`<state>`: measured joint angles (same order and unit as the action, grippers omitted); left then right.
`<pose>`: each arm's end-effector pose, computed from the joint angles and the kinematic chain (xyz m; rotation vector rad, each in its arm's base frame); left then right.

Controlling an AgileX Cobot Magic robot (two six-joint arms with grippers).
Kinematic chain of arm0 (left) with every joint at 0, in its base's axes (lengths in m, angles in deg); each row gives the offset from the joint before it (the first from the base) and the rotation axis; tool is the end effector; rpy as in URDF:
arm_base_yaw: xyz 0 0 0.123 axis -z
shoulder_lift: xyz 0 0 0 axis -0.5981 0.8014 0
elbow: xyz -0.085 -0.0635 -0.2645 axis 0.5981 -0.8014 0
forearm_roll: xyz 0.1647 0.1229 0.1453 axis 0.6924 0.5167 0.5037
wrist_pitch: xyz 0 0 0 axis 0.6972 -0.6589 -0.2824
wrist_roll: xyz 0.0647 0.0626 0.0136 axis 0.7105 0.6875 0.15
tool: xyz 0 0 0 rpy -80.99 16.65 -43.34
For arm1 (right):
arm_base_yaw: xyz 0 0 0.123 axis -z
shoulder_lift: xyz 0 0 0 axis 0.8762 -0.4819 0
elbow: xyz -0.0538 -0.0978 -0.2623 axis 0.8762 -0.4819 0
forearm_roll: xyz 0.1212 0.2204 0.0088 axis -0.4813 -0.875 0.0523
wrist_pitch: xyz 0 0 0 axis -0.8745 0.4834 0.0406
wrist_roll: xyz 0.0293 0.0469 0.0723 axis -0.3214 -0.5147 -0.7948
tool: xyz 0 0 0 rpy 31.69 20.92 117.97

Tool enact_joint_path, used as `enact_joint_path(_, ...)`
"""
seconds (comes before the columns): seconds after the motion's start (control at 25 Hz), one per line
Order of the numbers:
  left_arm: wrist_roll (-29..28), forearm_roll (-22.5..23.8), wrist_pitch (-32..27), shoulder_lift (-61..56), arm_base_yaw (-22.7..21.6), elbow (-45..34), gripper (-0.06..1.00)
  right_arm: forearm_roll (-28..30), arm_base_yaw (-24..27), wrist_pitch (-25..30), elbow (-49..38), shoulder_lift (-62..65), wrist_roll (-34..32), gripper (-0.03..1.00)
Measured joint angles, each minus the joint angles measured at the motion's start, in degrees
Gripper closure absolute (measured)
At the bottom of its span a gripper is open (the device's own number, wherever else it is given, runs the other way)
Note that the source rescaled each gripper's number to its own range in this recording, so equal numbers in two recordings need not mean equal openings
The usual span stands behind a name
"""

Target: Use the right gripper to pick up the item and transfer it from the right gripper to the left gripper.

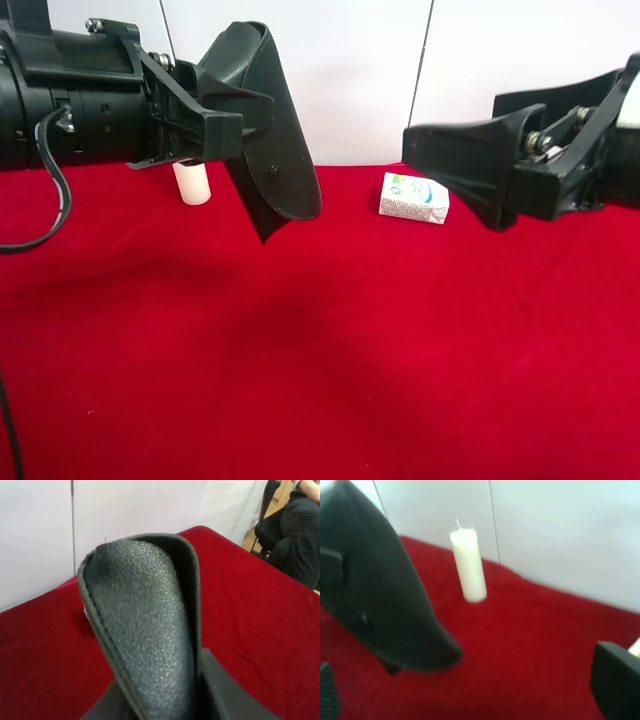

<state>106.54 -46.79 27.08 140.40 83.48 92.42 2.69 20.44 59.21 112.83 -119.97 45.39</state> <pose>0.1715 -0.1777 0.3172 0.5499 1.7823 -0.6749 0.1270 0.1094 0.3066 -0.5755 1.7524 0.5560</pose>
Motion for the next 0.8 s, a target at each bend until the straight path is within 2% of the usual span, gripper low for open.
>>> enact_joint_path(0.12,0.0,0.0,0.0,0.0,0.0,0.0,0.92,-0.4,0.0,3.7,0.0,0.0,0.0,-0.03)
enact_joint_path(0.24,0.0,0.0,0.0,0.0,0.0,0.0,0.92,-0.4,0.0,11.9,1.7,0.0,0.0,-0.03)
enact_joint_path(0.4,0.0,0.0,0.0,0.0,0.0,0.0,0.92,-0.4,0.0,28.0,6.8,0.0,0.5,-0.03)
enact_joint_path(0.6,0.0,0.0,0.0,0.0,0.0,0.0,0.93,-0.4,0.0,47.9,10.2,1.2,6.9,-0.03)
enact_joint_path(0.68,0.0,0.0,0.0,0.0,0.0,0.0,0.93,-0.4,0.0,53.2,10.2,3.8,8.9,-0.03)
enact_joint_path(0.8,0.0,0.0,0.0,0.0,0.0,0.0,0.93,-0.7,0.2,56.4,10.2,11.2,10.1,-0.03)
